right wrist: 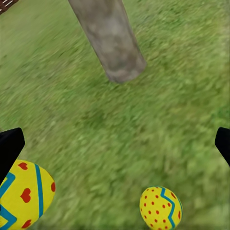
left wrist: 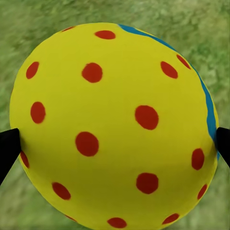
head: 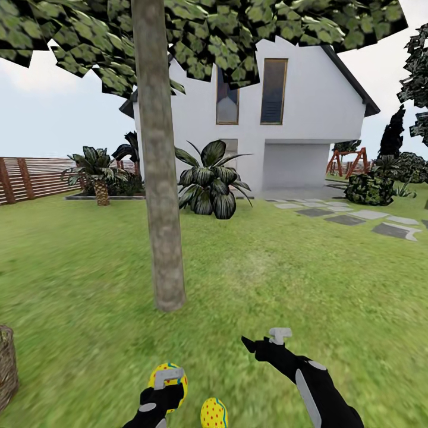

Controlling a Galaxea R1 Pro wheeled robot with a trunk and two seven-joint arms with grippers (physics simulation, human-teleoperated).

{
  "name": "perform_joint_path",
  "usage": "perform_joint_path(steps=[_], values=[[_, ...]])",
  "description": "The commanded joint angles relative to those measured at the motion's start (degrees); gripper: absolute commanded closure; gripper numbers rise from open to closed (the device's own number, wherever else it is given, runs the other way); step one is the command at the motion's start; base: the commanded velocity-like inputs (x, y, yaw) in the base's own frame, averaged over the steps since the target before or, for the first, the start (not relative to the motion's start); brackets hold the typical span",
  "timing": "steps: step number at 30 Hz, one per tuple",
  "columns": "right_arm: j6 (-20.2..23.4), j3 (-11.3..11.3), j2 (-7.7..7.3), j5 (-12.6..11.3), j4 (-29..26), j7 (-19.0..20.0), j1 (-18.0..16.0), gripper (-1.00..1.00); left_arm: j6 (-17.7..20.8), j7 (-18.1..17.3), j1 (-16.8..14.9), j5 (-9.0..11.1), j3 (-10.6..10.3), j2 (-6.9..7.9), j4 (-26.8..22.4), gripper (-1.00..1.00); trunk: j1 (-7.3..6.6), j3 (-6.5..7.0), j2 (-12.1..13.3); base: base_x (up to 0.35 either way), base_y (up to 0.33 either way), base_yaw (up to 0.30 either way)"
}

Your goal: Take the three Easter eggs out of the wicker basket on the lawn in the garden, then place them on the lawn next to a single tree (choose any tree) so that all three eggs are next to the same tree and none are left in the basket.

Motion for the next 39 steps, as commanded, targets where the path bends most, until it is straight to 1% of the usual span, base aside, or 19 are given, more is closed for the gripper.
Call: perform_joint_path(steps=[1, 39], values=[[0.5, -0.2, 0.07, -0.4, -0.1, 0.3, 0.0, -1.00, 0.2, 0.5, -0.1, 0.3, -0.4, 0.04, -0.1, 1.00, 0.22, -0.25, -0.5, 0.000, 0.000, 0.000], [0.5, -0.2, 0.06, -0.4, 0.0, 0.3, 0.0, -1.00, 0.2, 0.5, -0.1, 0.3, -0.3, -0.01, -0.1, 1.00, 8.57, -7.07, -15.7, 0.000, 0.000, 0.000]])
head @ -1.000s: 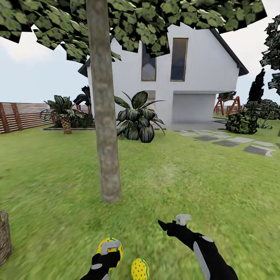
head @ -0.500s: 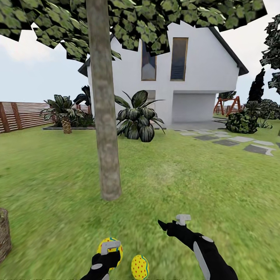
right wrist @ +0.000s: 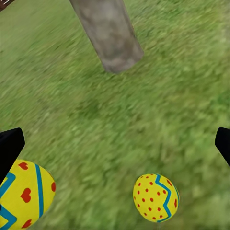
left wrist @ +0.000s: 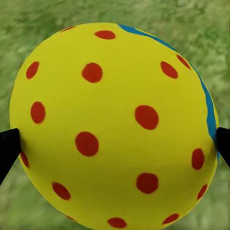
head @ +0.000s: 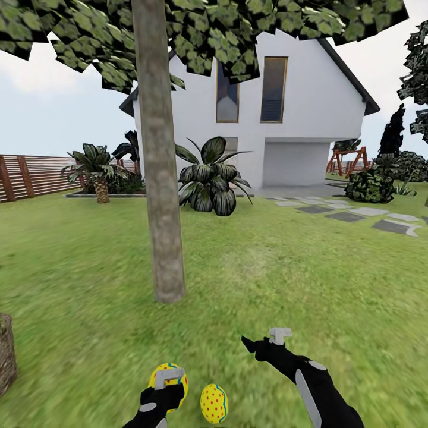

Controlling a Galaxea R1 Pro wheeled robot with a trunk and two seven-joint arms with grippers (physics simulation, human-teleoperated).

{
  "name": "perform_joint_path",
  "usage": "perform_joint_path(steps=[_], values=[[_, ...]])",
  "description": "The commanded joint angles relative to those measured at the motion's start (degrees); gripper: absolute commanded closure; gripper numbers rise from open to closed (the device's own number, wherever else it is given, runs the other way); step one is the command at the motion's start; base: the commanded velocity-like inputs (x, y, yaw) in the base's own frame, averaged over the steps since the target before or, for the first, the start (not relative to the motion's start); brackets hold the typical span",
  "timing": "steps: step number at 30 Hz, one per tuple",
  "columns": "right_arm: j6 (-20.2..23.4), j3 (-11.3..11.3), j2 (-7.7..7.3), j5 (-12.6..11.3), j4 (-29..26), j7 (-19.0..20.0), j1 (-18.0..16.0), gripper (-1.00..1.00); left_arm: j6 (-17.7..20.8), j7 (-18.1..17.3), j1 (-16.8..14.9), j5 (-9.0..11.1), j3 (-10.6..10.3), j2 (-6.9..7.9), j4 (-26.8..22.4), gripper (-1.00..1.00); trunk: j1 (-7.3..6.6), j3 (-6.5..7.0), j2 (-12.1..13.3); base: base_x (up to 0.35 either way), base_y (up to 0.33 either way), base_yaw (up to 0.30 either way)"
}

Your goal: Take the three Easter eggs out of the wicker basket on the lawn in the garden, then place them on the lawn next to a single tree (choose any tree) so that all three eggs are next to the same tree and none are left in the basket.

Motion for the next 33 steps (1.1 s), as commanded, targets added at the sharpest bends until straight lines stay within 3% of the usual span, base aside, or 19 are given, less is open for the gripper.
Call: perform_joint_path(steps=[1, 28, 33], values=[[0.5, -0.2, 0.07, -0.4, 0.0, 0.3, 0.0, -1.00, 0.2, 0.5, -0.1, 0.3, -0.3, 0.04, -0.1, 1.00, 0.22, -0.25, -0.4, 0.000, 0.000, 0.000], [0.5, -0.2, 0.11, -0.4, 0.8, 0.1, 0.0, -1.00, 0.1, 0.4, 0.0, 0.1, -0.3, 0.01, -0.3, 1.00, 6.15, -5.10, -11.3, 0.000, 0.000, 0.000], [0.5, -0.2, 0.08, -0.4, 0.9, 0.1, 0.0, -1.00, 0.0, 0.4, 0.1, 0.1, -0.3, 0.07, -0.6, 1.00, 6.15, -5.10, -11.3, 0.000, 0.000, 0.000]])
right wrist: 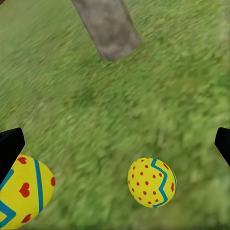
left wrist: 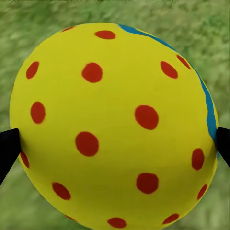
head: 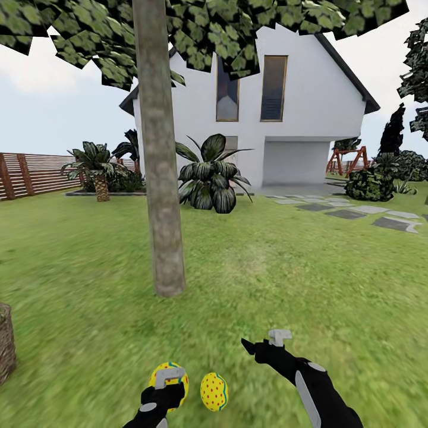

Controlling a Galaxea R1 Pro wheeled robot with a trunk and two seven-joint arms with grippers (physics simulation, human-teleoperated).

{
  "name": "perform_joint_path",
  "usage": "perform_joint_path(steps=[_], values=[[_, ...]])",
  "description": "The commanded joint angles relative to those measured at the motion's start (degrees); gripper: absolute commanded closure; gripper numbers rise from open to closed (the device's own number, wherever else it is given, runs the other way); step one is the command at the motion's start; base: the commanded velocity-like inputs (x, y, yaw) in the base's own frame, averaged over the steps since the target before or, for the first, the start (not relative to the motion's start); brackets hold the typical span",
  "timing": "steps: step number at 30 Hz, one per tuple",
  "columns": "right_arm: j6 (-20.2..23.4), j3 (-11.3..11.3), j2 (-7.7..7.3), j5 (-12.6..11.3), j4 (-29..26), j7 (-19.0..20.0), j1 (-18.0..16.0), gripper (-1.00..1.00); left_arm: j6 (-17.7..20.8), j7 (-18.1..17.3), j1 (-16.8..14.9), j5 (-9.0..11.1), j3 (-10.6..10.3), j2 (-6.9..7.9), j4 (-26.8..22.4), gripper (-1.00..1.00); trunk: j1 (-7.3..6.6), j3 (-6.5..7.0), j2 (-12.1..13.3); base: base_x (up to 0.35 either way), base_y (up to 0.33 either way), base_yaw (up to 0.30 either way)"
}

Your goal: Take the three Easter eggs out of the wicker basket on the lawn in the garden, then place them on the lawn next to a single tree (choose any tree) so that all three eggs are next to the same tree and none are left in the basket.

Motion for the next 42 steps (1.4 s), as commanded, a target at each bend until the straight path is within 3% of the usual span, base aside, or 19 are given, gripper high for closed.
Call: perform_joint_path(steps=[1, 15, 24, 42], values=[[0.5, -0.2, 0.05, -0.4, -0.1, 0.3, 0.0, -1.00, 0.2, 0.5, -0.1, 0.3, -0.4, 0.05, 0.0, 1.00, -0.01, -0.07, 0.0, 0.006, 0.000, 0.000], [-0.4, -0.2, 0.10, -0.4, 0.1, 0.3, 0.0, -1.00, 0.3, 0.5, -0.1, 0.4, -0.4, 0.05, 0.1, 1.00, -0.01, -0.07, 0.0, 0.252, 0.040, 0.000], [-0.9, -0.2, 0.12, -0.4, 0.3, 0.3, 0.0, -1.00, 0.2, 0.5, -0.1, 0.3, -0.4, 0.02, -0.2, 1.00, -0.01, -0.07, 0.0, 0.043, 0.010, 0.000], [-0.9, -0.2, 0.08, -0.4, 0.3, 0.3, 0.0, -1.00, 0.1, 0.4, 0.0, 0.4, -0.4, 0.08, -0.6, 1.00, 3.94, -3.30, -7.3, 0.000, 0.000, 0.000]])
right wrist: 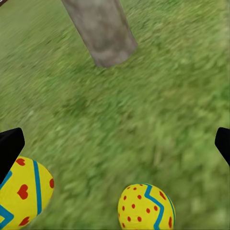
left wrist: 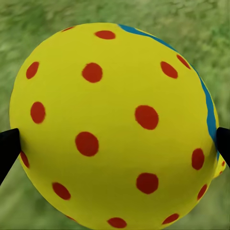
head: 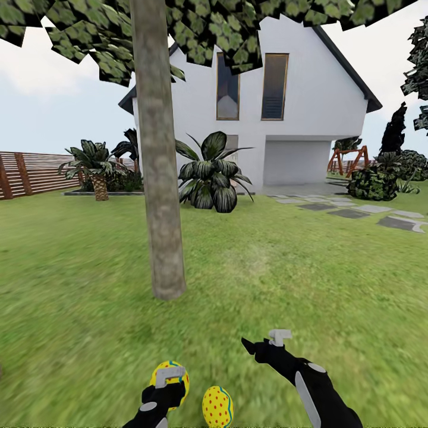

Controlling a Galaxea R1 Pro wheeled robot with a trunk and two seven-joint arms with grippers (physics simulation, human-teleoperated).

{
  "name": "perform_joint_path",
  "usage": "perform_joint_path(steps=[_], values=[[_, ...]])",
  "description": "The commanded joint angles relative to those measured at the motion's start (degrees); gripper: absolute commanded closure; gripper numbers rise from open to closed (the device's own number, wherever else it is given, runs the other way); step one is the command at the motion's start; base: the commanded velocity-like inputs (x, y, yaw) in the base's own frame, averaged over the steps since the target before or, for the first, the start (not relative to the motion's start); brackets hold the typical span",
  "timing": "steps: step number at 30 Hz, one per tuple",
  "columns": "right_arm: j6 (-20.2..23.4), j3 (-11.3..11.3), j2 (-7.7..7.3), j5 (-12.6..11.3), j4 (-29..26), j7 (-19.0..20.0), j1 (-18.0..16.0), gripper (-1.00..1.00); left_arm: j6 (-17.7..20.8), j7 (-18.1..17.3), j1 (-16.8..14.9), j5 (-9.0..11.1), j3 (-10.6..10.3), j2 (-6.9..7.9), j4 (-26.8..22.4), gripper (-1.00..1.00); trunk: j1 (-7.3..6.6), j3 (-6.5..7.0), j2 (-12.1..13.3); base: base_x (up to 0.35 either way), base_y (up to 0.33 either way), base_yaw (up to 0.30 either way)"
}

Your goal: Take the three Easter eggs out of the wicker basket on the lawn in the garden, then place them on the lawn next to a single tree (choose any tree) so that all three eggs are next to the same tree and none are left in the basket.

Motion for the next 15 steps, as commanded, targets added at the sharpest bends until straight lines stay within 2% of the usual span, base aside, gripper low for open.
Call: perform_joint_path(steps=[1, 8, 15], values=[[0.5, -0.3, 0.05, -0.4, -0.1, 0.3, 0.0, -1.00, 0.2, 0.5, -0.1, 0.3, -0.3, 0.04, -0.1, 1.00, 0.21, -0.25, -0.4, 0.000, 0.000, 0.000], [0.5, -0.3, -0.06, -0.4, -0.1, 0.4, 0.0, -1.00, 0.2, 0.5, -0.1, 0.3, -0.4, 0.05, -0.1, 1.00, 1.75, -1.51, -3.2, 0.000, 0.000, 0.000], [0.5, -0.3, -0.08, -0.4, -0.1, 0.5, 0.0, -1.00, 0.2, 0.5, -0.1, 0.3, -0.4, 0.05, 0.0, 1.00, 1.93, -3.06, -3.3, 0.000, 0.000, 0.000]])
